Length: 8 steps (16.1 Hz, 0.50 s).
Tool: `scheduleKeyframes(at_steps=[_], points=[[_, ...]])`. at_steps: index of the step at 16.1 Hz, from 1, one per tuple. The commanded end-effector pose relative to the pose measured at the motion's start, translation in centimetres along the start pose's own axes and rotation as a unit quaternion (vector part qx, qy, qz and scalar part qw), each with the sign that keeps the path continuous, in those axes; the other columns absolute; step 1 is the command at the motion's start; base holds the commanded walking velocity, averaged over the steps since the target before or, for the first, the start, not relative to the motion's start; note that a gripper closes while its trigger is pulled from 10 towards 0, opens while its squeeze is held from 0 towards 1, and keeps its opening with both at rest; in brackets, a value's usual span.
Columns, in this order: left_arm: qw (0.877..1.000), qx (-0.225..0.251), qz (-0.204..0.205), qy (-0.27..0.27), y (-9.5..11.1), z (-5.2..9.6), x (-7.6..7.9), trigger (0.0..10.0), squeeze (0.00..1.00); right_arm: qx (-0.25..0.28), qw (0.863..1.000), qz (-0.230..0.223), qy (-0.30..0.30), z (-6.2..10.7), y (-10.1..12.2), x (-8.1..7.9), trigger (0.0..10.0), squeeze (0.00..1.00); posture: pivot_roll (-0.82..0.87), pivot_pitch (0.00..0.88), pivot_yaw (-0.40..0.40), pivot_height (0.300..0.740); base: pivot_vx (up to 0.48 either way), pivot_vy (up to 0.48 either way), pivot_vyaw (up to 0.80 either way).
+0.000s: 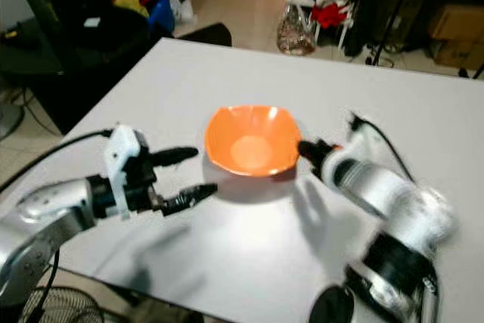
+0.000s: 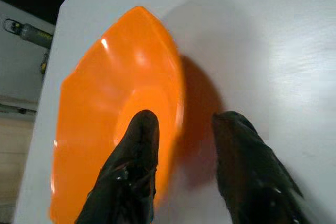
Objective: Setting the table
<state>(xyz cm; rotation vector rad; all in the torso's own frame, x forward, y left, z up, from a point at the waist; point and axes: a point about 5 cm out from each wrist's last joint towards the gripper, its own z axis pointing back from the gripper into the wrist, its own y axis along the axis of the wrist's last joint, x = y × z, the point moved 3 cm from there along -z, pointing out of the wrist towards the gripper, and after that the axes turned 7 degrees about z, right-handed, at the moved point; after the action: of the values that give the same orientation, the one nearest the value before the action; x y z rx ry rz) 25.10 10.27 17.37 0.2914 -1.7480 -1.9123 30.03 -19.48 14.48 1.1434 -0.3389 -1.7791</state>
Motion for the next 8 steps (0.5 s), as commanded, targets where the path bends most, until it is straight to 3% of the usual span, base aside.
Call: scheduleKeyframes(at_steps=[1, 3, 5, 7, 8], points=[[1.000, 0.013, 0.005, 0.008, 0.4, 0.4, 0.1, 10.0, 0.00, 0.010, 0.999, 0.033, 0.012, 1.6, 0.3, -0.5, 10.0, 1.00, 0.05, 0.000, 0.051, 0.740, 0.000, 0.000, 0.00], [0.999, 0.034, 0.015, 0.030, 0.7, 0.7, -0.1, 10.0, 0.00, 0.032, 0.995, 0.098, 0.013, 3.2, 0.5, -1.2, 10.0, 1.00, 0.05, 0.000, 0.055, 0.740, 0.000, 0.000, 0.00], [0.990, 0.093, -0.003, 0.108, 2.2, 1.0, -0.9, 10.0, 0.00, 0.139, 0.966, 0.217, 0.040, 4.8, 2.4, -4.4, 10.0, 1.00, 0.06, 0.000, 0.059, 0.740, 0.000, 0.000, 0.00], [0.967, 0.135, -0.002, 0.215, 2.9, 1.3, -2.4, 10.0, 0.00, 0.232, 0.938, 0.251, 0.063, 6.2, 3.0, -7.0, 10.0, 1.00, 0.06, 0.000, 0.056, 0.740, 0.000, 0.000, 0.00], [0.955, 0.138, -0.009, 0.261, 2.7, 1.5, -3.0, 10.0, 0.00, 0.250, 0.925, 0.282, 0.045, 6.5, 2.5, -7.4, 10.0, 0.73, 0.06, 0.000, 0.058, 0.740, 0.000, 0.000, 0.00]])
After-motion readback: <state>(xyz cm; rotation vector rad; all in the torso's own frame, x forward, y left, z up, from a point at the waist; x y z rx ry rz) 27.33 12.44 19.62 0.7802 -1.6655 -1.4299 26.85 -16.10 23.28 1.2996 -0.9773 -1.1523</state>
